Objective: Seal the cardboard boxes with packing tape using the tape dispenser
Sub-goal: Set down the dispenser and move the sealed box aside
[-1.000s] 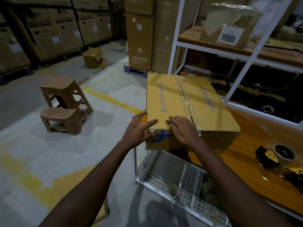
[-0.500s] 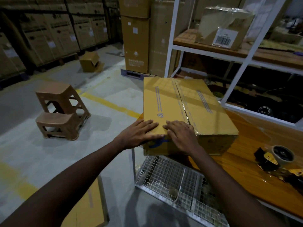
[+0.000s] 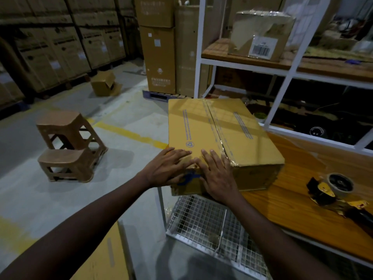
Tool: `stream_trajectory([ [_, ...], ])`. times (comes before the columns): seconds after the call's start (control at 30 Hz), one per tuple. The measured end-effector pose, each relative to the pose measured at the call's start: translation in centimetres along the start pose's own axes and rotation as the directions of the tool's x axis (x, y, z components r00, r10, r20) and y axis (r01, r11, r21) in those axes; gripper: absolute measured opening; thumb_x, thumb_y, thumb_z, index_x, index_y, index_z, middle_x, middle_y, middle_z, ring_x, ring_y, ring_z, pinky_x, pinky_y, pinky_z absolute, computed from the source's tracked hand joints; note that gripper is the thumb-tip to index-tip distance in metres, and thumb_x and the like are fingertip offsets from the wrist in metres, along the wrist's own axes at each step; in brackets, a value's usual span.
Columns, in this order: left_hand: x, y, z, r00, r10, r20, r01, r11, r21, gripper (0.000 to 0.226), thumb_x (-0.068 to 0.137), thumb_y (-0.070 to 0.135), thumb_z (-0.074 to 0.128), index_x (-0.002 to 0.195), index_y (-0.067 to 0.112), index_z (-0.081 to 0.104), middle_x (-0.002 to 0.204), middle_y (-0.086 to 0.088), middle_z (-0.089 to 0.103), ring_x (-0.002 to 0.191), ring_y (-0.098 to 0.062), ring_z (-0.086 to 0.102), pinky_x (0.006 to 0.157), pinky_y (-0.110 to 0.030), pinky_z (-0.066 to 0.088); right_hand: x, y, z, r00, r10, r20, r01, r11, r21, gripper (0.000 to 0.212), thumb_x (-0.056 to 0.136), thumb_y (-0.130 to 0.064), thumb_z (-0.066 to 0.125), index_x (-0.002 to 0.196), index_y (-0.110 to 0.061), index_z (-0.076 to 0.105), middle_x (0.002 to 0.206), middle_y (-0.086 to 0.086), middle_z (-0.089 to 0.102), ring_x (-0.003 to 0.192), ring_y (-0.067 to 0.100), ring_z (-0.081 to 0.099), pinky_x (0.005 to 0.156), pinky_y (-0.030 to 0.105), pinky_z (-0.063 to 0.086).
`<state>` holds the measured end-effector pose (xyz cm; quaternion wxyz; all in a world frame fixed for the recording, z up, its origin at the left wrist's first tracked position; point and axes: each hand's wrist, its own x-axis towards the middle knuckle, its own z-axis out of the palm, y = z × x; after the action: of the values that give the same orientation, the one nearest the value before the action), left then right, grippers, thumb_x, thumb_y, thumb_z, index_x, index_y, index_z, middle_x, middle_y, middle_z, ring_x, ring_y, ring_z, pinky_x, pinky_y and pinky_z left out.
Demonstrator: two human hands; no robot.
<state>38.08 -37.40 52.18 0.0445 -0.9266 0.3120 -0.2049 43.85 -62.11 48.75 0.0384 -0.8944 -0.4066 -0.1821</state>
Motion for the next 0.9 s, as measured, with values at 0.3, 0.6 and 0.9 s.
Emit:
stream_trajectory([
  [0.3,5.8,3.4,1.3,0.819,-0.434,0.376,0.406,0.901,0.155,0.100,0.077,0.077,-0.011,0.157,0.021,0.007,0.164,-0.016,0.011,0.147,-0.042,0.015,0.113,-0.059,0.023,2.0,2.9,-3.1,0.723,0.478,-0.499,-0.221,0.844,0.488,0.044,0.086,-0.026,0.048,0.128,-0.016,0.049,0.143,0.008,0.050,0.141,0.028,0.035,0.119,0.050,0.012],
  [0.6,5.2,3.1,1.9,0.853,-0.389,0.349,0.357,0.921,0.154,0.090,0.089,0.075,0.000,0.155,0.019,0.023,0.159,-0.017,0.027,0.143,-0.045,0.028,0.108,-0.059,0.032,-1.1,8.9,1.3,0.718,0.565,-0.406,-0.461,0.823,0.331,0.028,0.086,-0.029,0.043,0.104,-0.012,0.056,0.102,0.012,0.062,0.102,0.033,0.058,0.101,0.051,0.036],
  [0.9,11.0,6.4,2.2,0.877,-0.403,0.262,0.404,0.913,0.051,0.088,0.087,0.076,0.016,0.156,0.022,0.013,0.161,-0.014,0.020,0.145,-0.037,0.023,0.111,-0.059,0.022,-0.9,10.5,-1.5,0.617,0.668,-0.416,-0.521,0.743,0.421,0.040,0.092,-0.032,0.038,0.119,-0.010,0.058,0.127,0.011,0.060,0.131,0.032,0.045,0.114,0.050,0.021],
])
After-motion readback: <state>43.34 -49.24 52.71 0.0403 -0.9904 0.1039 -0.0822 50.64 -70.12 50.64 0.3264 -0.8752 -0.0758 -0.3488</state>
